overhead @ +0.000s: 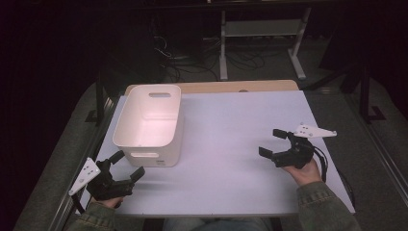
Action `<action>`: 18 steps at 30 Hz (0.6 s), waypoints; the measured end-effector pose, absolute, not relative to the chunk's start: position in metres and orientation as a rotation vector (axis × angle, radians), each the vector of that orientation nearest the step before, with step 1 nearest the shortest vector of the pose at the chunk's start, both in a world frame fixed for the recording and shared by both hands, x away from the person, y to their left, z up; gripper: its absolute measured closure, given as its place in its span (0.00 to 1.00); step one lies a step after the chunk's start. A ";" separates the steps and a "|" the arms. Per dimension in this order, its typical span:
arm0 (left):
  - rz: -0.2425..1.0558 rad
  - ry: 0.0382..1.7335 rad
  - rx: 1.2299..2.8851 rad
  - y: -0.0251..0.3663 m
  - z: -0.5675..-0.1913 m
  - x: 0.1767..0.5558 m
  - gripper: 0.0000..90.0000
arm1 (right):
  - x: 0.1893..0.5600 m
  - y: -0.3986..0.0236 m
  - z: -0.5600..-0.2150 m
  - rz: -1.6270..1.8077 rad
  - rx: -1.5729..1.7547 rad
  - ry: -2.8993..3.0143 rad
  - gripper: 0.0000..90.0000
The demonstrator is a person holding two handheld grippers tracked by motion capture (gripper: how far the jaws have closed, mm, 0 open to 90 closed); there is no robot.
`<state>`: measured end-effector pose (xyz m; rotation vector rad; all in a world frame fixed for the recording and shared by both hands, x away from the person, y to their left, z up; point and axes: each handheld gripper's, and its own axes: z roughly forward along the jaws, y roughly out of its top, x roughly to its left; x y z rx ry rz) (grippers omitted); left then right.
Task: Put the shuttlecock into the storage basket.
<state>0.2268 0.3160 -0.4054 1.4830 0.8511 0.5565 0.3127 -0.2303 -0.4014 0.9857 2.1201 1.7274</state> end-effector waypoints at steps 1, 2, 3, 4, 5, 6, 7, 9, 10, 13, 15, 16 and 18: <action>0.556 0.851 1.483 0.316 -0.405 0.227 0.00 | 0.312 -0.231 -0.402 1.722 0.985 2.117 0.00; 0.556 0.851 1.483 0.316 -0.405 0.227 0.00 | 0.311 -0.233 -0.402 1.717 0.990 2.116 0.00; 0.556 0.852 1.483 0.316 -0.405 0.227 0.00 | 0.310 -0.234 -0.402 1.713 0.992 2.118 0.00; 0.556 0.851 1.484 0.316 -0.405 0.227 0.00 | 0.309 -0.236 -0.402 1.714 0.993 2.107 0.00; 0.556 0.852 1.484 0.316 -0.405 0.227 0.00 | 0.308 -0.237 -0.403 1.717 0.991 2.095 0.00; 0.557 0.853 1.485 0.316 -0.405 0.227 0.00 | 0.307 -0.239 -0.405 1.710 0.996 2.095 0.00; 0.556 0.851 1.483 0.316 -0.405 0.227 0.00 | 0.306 -0.240 -0.406 1.705 1.000 2.091 0.00; 0.557 0.852 1.485 0.316 -0.405 0.227 0.00 | 0.305 -0.243 -0.408 1.698 0.998 2.085 0.00; 0.557 0.851 1.484 0.316 -0.405 0.227 0.00 | 0.303 -0.245 -0.410 1.690 1.001 2.078 0.00; 0.557 0.854 1.484 0.316 -0.406 0.227 0.00 | 0.300 -0.250 -0.410 1.682 1.005 2.059 0.00; 0.558 0.852 1.487 0.316 -0.406 0.227 0.00 | 0.299 -0.252 -0.412 1.680 1.006 2.044 0.00; 0.559 0.851 1.491 0.316 -0.406 0.227 0.00 | 0.298 -0.254 -0.414 1.679 1.010 2.036 0.00; 0.560 0.852 1.495 0.317 -0.406 0.227 0.00 | 0.297 -0.256 -0.416 1.676 1.023 2.038 0.00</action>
